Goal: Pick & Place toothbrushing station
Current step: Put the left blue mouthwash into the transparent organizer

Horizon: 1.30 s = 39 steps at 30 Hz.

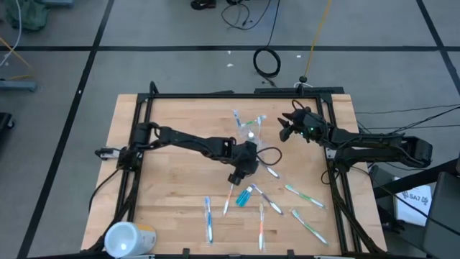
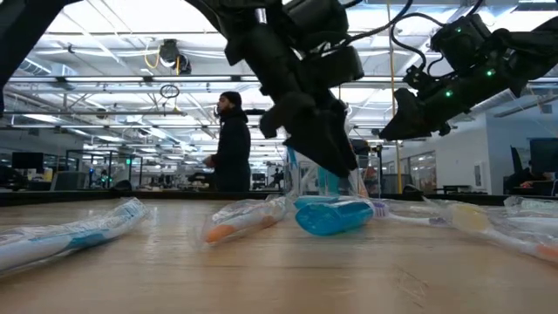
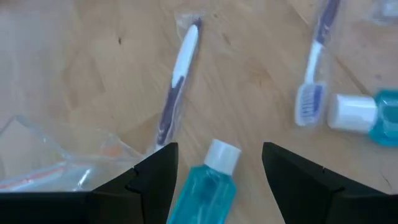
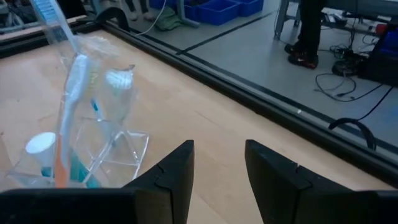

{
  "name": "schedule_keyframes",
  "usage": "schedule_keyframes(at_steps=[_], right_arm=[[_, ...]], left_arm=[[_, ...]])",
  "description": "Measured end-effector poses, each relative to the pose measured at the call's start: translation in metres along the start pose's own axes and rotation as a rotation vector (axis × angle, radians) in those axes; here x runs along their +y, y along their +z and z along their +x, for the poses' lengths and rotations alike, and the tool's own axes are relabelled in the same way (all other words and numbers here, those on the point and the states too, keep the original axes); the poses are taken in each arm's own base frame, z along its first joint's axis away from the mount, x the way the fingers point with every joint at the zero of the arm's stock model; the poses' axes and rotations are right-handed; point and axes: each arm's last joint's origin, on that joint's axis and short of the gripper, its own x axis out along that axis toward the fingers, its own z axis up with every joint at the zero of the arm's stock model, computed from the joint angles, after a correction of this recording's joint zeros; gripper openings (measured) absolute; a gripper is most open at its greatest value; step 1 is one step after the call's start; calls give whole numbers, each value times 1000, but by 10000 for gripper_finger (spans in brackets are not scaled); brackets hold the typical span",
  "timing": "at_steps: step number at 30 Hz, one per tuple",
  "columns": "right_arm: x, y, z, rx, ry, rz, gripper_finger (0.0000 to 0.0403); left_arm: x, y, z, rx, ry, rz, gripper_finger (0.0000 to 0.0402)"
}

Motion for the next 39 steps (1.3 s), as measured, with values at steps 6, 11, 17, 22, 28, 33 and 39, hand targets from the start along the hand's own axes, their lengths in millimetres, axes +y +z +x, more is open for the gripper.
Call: schedule_keyframes(at_steps=[6, 11, 17, 22, 28, 33, 39], right_arm=[[0, 1, 0, -9, 0, -41, 134], [0, 2, 0, -24, 1, -39, 134], [1, 4, 0, -38, 5, -34, 134], [0, 4, 0, -43, 4, -37, 134], [0, 4, 0, -39, 0, -37, 134], [0, 4, 0, -37, 0, -37, 134], [0, 4, 0, -34, 1, -23, 134]], left_arm=[[-2, -6, 12, 22, -18, 33, 239], [-6, -13, 29, 35, -43, 55, 239], [-9, -20, 37, 69, -68, 81, 222], [-11, -24, 36, 107, -89, 22, 157], [-12, -24, 36, 113, -95, -31, 97], [-15, -19, 21, 144, -110, -114, 87], [-3, 5, -44, 85, -12, -148, 89]])
